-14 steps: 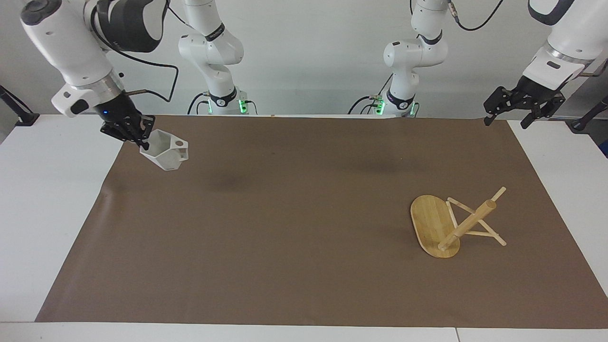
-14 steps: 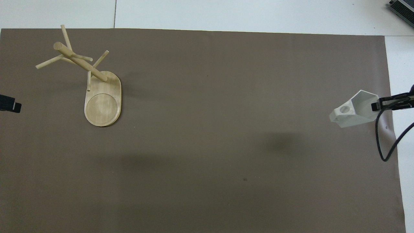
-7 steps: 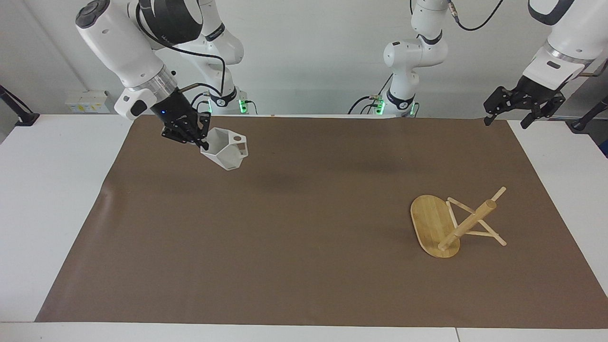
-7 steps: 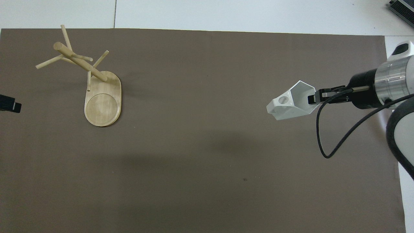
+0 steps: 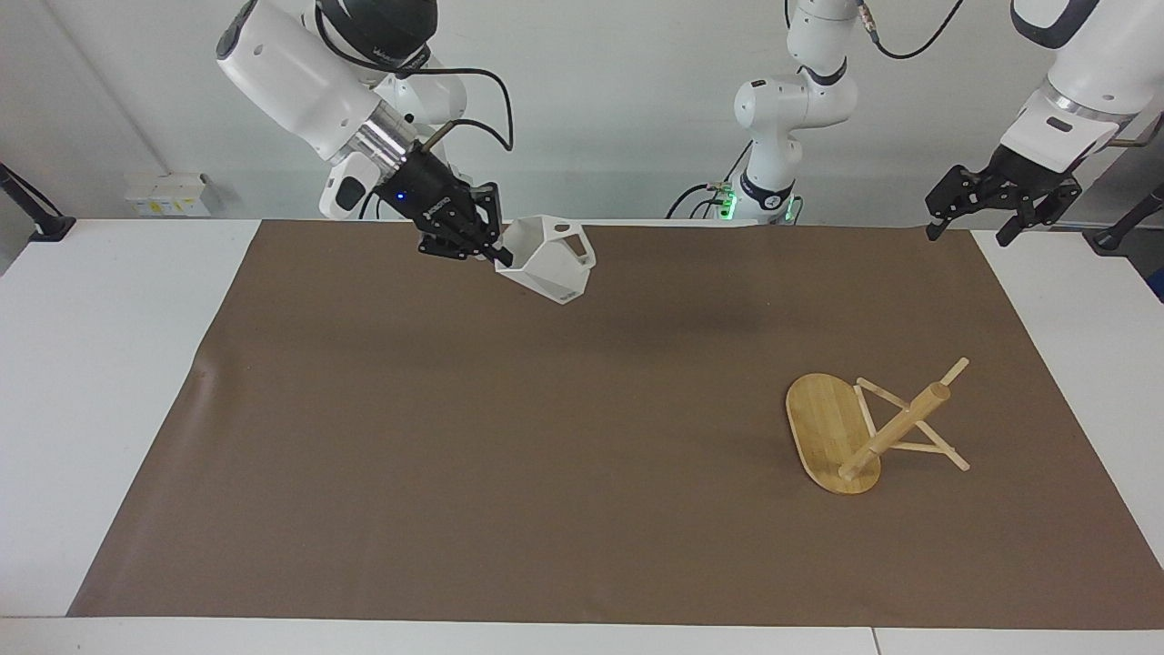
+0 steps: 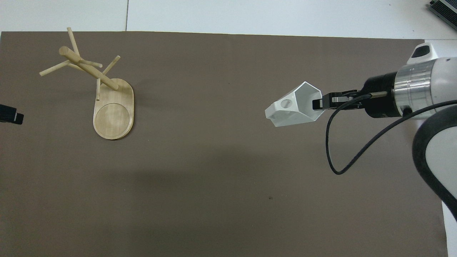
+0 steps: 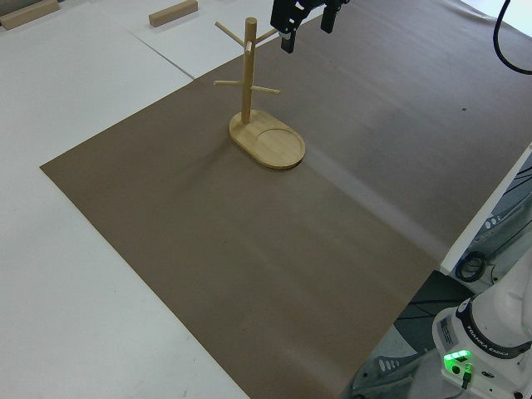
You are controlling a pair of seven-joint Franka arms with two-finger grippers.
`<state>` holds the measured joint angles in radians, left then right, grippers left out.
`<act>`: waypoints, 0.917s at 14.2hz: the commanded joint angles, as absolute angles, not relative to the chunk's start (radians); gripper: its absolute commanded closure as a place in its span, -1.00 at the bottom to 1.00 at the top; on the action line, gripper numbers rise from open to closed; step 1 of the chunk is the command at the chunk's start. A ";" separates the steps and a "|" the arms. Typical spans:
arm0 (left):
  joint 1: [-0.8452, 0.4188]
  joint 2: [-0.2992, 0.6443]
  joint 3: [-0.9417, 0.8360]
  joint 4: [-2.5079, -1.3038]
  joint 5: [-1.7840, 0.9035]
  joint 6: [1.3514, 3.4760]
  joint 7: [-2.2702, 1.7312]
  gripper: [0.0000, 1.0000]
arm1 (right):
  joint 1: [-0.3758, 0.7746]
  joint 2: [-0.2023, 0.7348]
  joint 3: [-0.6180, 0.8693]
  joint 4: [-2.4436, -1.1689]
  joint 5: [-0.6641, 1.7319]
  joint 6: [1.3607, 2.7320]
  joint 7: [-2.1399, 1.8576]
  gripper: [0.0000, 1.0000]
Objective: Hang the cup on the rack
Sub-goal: 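Carry the white cup with the right gripper toward the wooden rack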
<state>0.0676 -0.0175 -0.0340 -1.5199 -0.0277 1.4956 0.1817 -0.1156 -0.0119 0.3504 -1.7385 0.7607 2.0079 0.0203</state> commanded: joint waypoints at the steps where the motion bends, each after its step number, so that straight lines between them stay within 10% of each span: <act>1: 0.060 -0.048 -0.040 -1.555 -0.024 1.511 0.164 -1.00 | -0.140 -0.026 0.443 -1.792 0.872 2.136 0.069 1.00; 13: 0.026 -0.052 -0.061 -1.583 -0.048 1.572 -0.015 -1.00 | -0.123 0.118 0.672 -1.813 1.103 2.399 0.060 1.00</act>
<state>0.0369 -0.0180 -0.0693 -1.5352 -0.0381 1.5376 -0.0191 -0.1111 0.0933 0.6323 -1.8151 1.0769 2.3552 0.0633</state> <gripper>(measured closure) 0.000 0.960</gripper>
